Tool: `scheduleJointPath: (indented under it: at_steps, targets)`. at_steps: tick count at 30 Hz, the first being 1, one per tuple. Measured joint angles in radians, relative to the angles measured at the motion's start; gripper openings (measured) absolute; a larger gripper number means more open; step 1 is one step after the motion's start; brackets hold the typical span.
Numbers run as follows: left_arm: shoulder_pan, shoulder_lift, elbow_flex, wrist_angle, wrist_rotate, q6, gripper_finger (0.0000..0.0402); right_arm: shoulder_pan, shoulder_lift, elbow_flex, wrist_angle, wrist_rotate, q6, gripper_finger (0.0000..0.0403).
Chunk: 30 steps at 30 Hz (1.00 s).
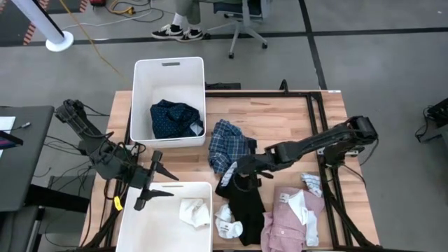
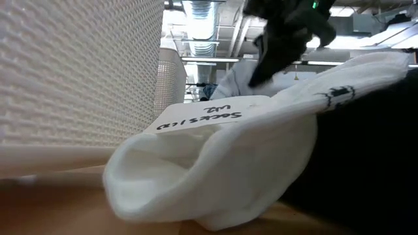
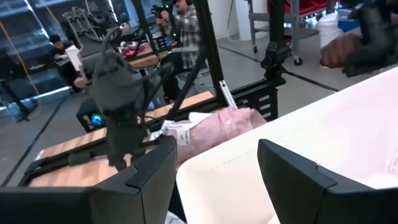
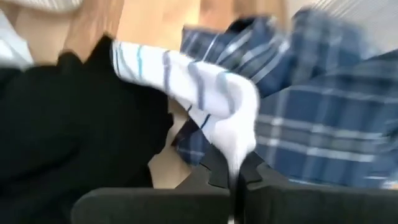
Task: Sort clothes
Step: Put the left white striped sock into the bottom white laundry organizer
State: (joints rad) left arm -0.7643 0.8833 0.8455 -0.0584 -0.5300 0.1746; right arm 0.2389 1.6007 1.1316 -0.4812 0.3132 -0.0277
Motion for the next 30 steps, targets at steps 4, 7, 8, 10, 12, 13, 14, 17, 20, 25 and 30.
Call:
scheduleJointPath:
  at_steps: [4, 7, 8, 10, 12, 13, 14, 17, 20, 25, 30]
  targets:
    - [0.007, 0.000, 0.000, 0.014, -0.016, 0.007, 0.0218, 0.015, -0.088, 0.000, 0.019, 0.043, -0.006, 0.0002]
    - [0.031, 0.000, 0.000, 0.020, -0.022, 0.008, 0.0218, 0.027, -0.158, 0.000, 0.068, 0.060, -0.030, 0.0001]
    - [0.042, 0.000, 0.000, 0.021, -0.023, 0.009, 0.0218, 0.031, -0.181, 0.000, 0.095, 0.062, -0.043, 0.0001]
    - [0.065, 0.000, 0.000, 0.032, -0.023, 0.018, 0.0218, 0.039, -0.226, 0.000, 0.154, 0.064, -0.071, 0.0001]
    - [0.090, 0.000, 0.000, 0.064, -0.023, 0.038, 0.0218, 0.047, -0.263, 0.000, 0.214, 0.064, -0.104, 0.0001]
    - [0.102, 0.000, 0.000, 0.085, -0.023, 0.049, 0.0218, 0.052, -0.279, 0.000, 0.249, 0.064, -0.125, 0.0001]
    - [0.114, 0.000, 0.000, 0.109, -0.023, 0.063, 0.0218, 0.057, -0.294, 0.000, 0.280, 0.063, -0.146, 0.0001]
    - [0.149, 0.000, 0.000, 0.181, -0.012, 0.103, 0.0218, 0.071, -0.328, 0.003, 0.364, 0.062, -0.203, 0.0000]
    - [0.196, 0.000, 0.000, 0.235, 0.042, 0.120, 0.0218, 0.084, -0.334, 0.034, 0.409, 0.058, -0.246, 0.0000]
    - [0.290, 0.035, 0.000, 0.282, 0.121, 0.093, 0.0218, 0.117, -0.296, 0.101, 0.484, 0.051, -0.348, 0.0000]
    - [0.375, 0.104, 0.000, 0.360, 0.230, 0.038, 0.0218, 0.145, -0.235, 0.198, 0.490, 0.049, -0.455, 0.0000]
